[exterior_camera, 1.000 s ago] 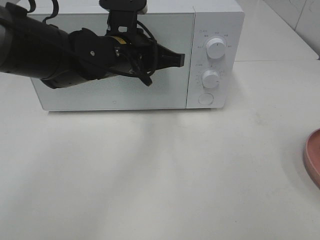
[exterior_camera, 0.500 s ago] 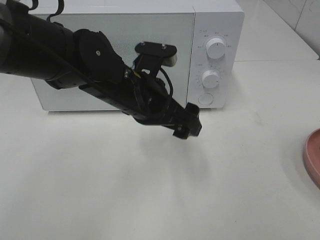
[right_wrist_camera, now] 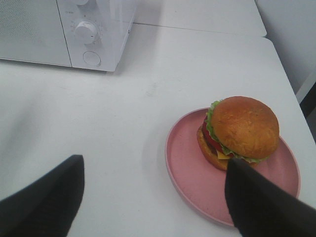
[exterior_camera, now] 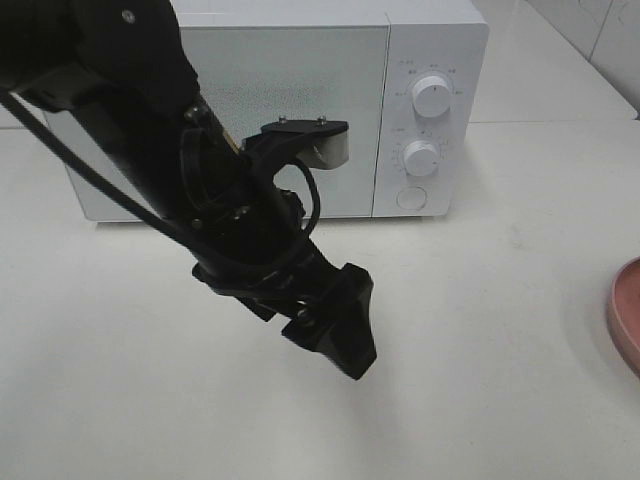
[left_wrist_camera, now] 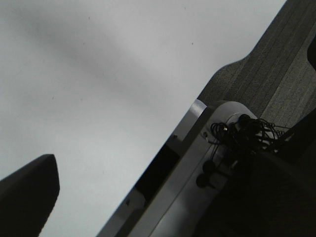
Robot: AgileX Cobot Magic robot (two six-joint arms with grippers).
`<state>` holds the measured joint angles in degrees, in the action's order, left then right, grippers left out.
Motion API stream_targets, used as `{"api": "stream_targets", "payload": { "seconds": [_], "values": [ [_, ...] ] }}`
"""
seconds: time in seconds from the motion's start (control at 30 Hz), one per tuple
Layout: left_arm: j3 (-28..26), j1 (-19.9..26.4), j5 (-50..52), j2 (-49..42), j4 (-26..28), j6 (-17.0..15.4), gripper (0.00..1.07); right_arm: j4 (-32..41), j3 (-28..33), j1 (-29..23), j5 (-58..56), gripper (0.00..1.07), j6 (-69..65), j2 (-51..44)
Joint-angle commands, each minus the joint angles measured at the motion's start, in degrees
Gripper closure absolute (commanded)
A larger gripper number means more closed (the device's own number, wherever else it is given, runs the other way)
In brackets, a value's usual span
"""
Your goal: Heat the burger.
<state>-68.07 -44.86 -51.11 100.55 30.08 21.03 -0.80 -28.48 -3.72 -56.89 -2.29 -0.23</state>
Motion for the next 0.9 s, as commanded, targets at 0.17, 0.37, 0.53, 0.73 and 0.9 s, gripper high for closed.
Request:
{"api": "stream_targets", "payload": {
  "seconds": [0.17,0.37,0.53,0.73,0.9],
  "values": [
    [-0.2,-0.2,-9.6,-6.6,-15.8,-16.6,0.08,-0.1,-0.1,0.3,-0.1,0.31,0.3,-1.5],
    [-0.2,3.8,-13.9,-13.3,-21.5,-22.3,0.08,-0.1,-0.1,0.3,-0.1,0.31,0.3,-1.5],
    [0.0,11.2,-16.8,-16.6,-21.4,-20.4,0.08,-0.1,-0.1,0.3,-0.1,0.31,0.3,-1.5],
    [3.7,24.2,-18.9,-22.4,-21.3,-18.3,0.08,-0.1,-0.1,0.3,-0.1,0.31,0.3,-1.5],
    [9.5,34.1,-19.8,-28.2,-21.4,-18.1,0.08,-0.1,-0.1,0.3,-0.1,0.31,0.3,-1.5]
  ]
}}
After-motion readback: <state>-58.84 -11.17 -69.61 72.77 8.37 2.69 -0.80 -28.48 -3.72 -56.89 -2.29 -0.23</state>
